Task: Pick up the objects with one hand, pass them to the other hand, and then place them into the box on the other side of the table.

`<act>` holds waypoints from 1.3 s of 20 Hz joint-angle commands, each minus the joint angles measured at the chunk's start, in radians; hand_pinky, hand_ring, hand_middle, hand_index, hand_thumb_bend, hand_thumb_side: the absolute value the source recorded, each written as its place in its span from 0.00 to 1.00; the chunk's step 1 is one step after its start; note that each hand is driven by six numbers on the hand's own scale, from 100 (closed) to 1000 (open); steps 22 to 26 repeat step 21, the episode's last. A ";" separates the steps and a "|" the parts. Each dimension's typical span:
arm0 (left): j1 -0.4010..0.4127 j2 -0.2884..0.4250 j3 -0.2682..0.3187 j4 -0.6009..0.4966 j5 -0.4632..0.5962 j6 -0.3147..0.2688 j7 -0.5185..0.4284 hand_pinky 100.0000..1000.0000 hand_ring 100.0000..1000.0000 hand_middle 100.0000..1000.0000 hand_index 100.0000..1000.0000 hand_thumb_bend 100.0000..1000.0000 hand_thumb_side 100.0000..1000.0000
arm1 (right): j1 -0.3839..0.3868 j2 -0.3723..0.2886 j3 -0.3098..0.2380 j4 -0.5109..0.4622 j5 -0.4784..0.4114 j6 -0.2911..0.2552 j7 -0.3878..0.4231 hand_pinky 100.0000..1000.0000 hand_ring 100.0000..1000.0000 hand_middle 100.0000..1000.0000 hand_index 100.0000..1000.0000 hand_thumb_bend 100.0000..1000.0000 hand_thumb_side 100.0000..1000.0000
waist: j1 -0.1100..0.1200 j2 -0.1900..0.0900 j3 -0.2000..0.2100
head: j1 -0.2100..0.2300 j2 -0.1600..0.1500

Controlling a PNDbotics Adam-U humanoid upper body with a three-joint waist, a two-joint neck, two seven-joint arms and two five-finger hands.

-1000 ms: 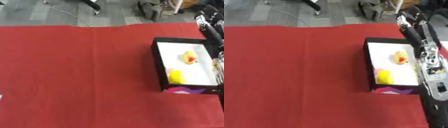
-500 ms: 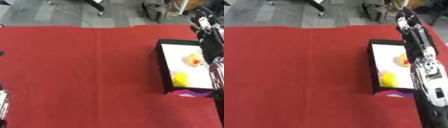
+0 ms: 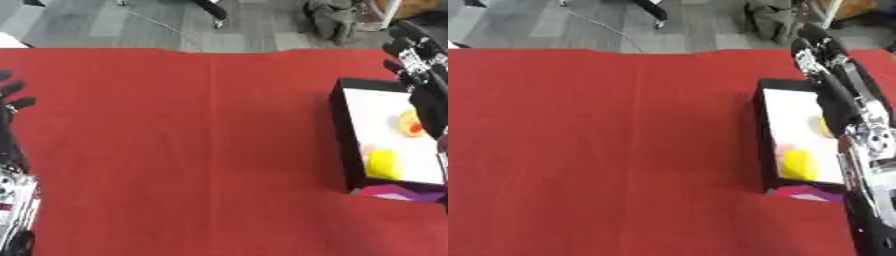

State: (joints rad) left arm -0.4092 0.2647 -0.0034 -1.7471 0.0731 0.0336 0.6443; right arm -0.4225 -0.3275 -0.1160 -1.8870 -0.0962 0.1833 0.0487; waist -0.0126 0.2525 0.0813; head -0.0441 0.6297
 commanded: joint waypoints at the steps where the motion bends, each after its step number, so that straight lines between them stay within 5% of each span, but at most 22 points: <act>1: -0.006 0.010 -0.003 -0.036 -0.036 0.012 -0.003 0.53 0.60 0.59 0.80 0.20 0.74 | -0.004 -0.009 -0.001 -0.043 0.011 0.008 -0.006 1.00 1.00 1.00 1.00 0.00 0.55 | 0.000 -0.014 0.001 | 0.007 -0.010; 11: -0.004 0.009 -0.008 -0.069 -0.087 0.026 0.021 0.52 0.56 0.55 0.89 0.20 0.72 | 0.003 -0.010 0.006 -0.091 0.055 -0.003 -0.039 1.00 1.00 1.00 1.00 0.00 0.54 | -0.001 -0.012 0.000 | 0.003 -0.009; 26: -0.001 0.010 -0.009 -0.078 -0.102 0.021 0.041 0.51 0.55 0.55 0.88 0.20 0.71 | 0.004 -0.009 0.005 -0.098 0.053 0.000 -0.046 1.00 1.00 1.00 1.00 0.00 0.54 | -0.001 -0.012 -0.002 | -0.006 -0.007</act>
